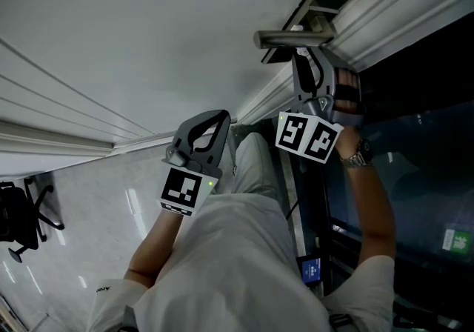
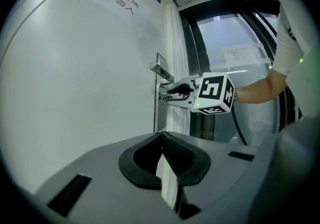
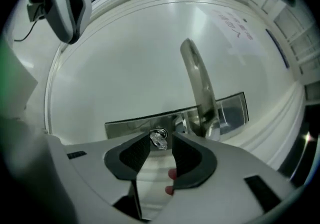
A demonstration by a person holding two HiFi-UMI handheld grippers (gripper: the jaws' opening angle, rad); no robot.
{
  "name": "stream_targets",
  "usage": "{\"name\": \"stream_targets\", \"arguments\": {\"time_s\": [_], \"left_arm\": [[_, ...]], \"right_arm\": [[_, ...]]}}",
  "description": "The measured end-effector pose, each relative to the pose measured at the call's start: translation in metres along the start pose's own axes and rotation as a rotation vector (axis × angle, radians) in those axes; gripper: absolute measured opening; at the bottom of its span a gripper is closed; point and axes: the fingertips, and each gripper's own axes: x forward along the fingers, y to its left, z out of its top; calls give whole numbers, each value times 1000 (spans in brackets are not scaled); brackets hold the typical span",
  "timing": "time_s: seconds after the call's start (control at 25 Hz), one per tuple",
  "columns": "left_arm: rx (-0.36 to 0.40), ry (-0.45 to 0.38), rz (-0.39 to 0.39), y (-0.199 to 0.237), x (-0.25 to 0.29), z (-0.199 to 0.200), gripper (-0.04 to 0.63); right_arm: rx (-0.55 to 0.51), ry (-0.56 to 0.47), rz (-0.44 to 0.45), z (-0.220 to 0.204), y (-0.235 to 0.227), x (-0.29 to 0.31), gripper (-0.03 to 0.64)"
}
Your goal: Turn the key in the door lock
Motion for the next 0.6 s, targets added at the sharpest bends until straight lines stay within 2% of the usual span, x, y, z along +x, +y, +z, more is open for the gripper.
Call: {"name": "stream_targets", "arguments": {"time_s": [0.16, 0.28, 0.4, 0.6], "left_arm": [[-1, 1, 1, 1, 0, 1, 6], [-3, 1, -1, 1, 2, 0, 6], [-2, 2, -1, 2, 1, 0, 6], [-3, 0, 7, 5, 0, 1, 6]], "right_arm": [[-143, -10, -7, 3, 4, 3, 129], [-191, -10, -15, 2, 8, 5, 81], [-188, 17, -32, 1, 8, 6, 78], [-119, 38, -43, 3, 5, 7, 74]]}}
